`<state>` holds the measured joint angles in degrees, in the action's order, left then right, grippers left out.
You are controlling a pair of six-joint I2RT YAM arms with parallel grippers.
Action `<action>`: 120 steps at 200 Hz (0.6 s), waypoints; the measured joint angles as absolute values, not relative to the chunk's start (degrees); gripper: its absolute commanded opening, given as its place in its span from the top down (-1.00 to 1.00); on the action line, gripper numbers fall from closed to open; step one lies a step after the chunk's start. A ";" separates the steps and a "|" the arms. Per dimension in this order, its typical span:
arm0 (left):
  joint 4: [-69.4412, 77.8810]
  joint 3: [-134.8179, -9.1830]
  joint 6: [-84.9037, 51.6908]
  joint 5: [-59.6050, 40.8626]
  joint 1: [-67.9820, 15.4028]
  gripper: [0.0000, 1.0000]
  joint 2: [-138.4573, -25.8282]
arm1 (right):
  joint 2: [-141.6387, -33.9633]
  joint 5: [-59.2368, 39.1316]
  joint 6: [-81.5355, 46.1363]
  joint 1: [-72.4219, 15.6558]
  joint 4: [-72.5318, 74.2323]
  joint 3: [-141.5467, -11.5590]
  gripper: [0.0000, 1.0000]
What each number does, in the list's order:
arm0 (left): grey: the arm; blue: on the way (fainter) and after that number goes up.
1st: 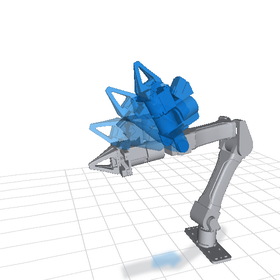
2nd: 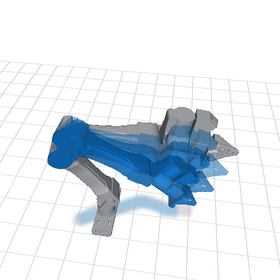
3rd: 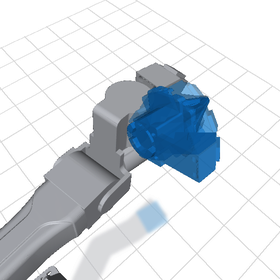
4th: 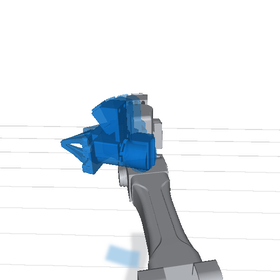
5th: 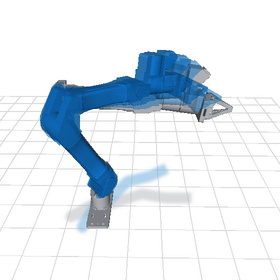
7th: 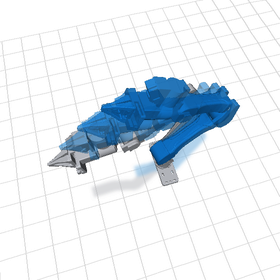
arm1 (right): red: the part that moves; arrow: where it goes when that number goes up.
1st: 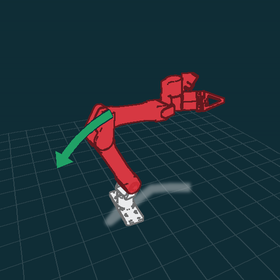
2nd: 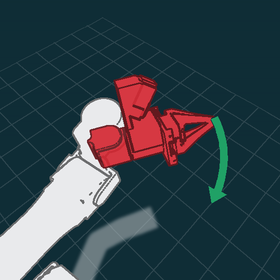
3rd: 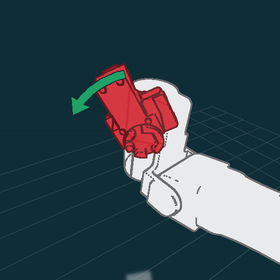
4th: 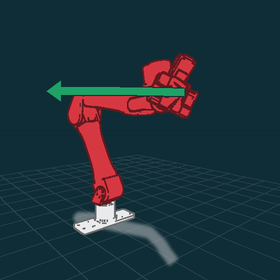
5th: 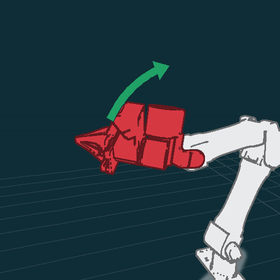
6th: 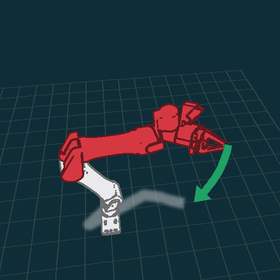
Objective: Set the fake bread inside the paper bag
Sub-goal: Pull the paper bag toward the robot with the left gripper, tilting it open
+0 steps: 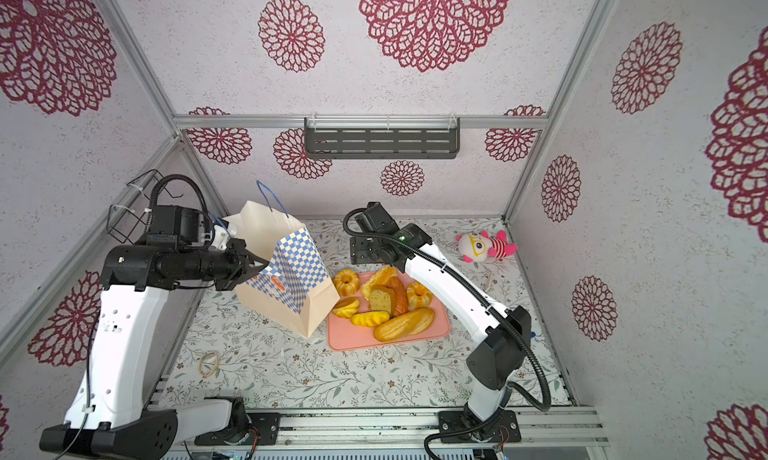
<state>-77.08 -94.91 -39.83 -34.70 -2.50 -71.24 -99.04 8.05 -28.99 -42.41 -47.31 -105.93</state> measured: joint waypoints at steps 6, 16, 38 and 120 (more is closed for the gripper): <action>-77.73 -94.02 -39.83 -35.07 -2.50 1.00 -70.19 | -99.13 7.16 -28.97 -42.44 -47.05 -106.10 -0.55; -78.72 -92.99 -39.83 -35.27 -2.50 1.00 -68.71 | -99.53 5.91 -28.95 -42.48 -46.48 -106.28 -0.54; -81.08 -91.61 -39.81 -35.24 -2.50 1.00 -65.21 | -101.19 2.92 -28.95 -43.09 -45.12 -106.30 -0.53; -90.72 -84.97 -39.05 -30.20 -2.50 1.00 -56.21 | -105.97 -3.75 -30.30 -51.24 -38.68 -101.62 -0.51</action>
<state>-90.72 -84.97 -39.05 -30.20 -2.50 -56.21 -105.97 -3.75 -30.30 -51.24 -38.68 -101.62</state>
